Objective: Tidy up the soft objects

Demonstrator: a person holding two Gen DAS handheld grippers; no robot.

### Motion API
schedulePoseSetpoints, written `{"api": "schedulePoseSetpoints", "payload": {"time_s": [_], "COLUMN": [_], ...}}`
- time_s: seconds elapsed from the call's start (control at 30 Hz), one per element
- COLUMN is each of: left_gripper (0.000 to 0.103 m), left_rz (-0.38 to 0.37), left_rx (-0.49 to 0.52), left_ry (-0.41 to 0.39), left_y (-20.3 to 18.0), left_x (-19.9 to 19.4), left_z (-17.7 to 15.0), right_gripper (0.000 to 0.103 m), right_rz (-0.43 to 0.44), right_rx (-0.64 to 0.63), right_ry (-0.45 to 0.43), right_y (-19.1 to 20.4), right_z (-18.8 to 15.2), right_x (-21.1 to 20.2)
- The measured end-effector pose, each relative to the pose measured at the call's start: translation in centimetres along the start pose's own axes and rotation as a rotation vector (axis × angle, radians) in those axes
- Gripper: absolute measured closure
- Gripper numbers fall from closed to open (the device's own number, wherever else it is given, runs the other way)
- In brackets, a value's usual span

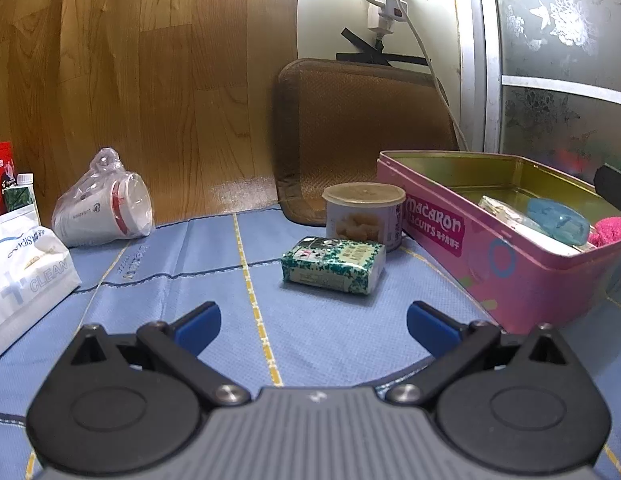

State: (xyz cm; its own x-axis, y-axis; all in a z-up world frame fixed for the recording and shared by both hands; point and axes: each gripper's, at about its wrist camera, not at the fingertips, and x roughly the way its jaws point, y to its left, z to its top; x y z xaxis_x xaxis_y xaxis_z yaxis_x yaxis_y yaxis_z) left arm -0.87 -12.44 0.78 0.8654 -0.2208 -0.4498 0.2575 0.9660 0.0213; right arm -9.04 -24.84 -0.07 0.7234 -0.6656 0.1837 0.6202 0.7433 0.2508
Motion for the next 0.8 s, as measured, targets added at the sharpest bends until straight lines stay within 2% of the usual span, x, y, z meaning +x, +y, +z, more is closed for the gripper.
{"api": "schedulePoseSetpoints", "payload": {"time_s": [0.17, 0.53, 0.8], "left_gripper": [0.0, 0.0, 0.0], "left_rz": [0.008, 0.023, 0.033], "left_rx": [0.0, -0.009, -0.004], "left_ry": [-0.006, -0.035, -0.032], "left_y": [0.1, 0.5, 0.2], "left_x": [0.0, -0.4, -0.6], "left_z": [0.0, 0.0, -0.1], "right_gripper": [0.0, 0.0, 0.0], "right_rz": [0.054, 0.035, 0.101], "right_rx": [-0.017, -0.045, -0.073], "right_ry": [0.032, 0.014, 0.022], "right_y": [0.2, 1.0, 1.0], "right_z": [-0.1, 0.0, 0.0], "right_x": [0.4, -0.4, 0.0]}}
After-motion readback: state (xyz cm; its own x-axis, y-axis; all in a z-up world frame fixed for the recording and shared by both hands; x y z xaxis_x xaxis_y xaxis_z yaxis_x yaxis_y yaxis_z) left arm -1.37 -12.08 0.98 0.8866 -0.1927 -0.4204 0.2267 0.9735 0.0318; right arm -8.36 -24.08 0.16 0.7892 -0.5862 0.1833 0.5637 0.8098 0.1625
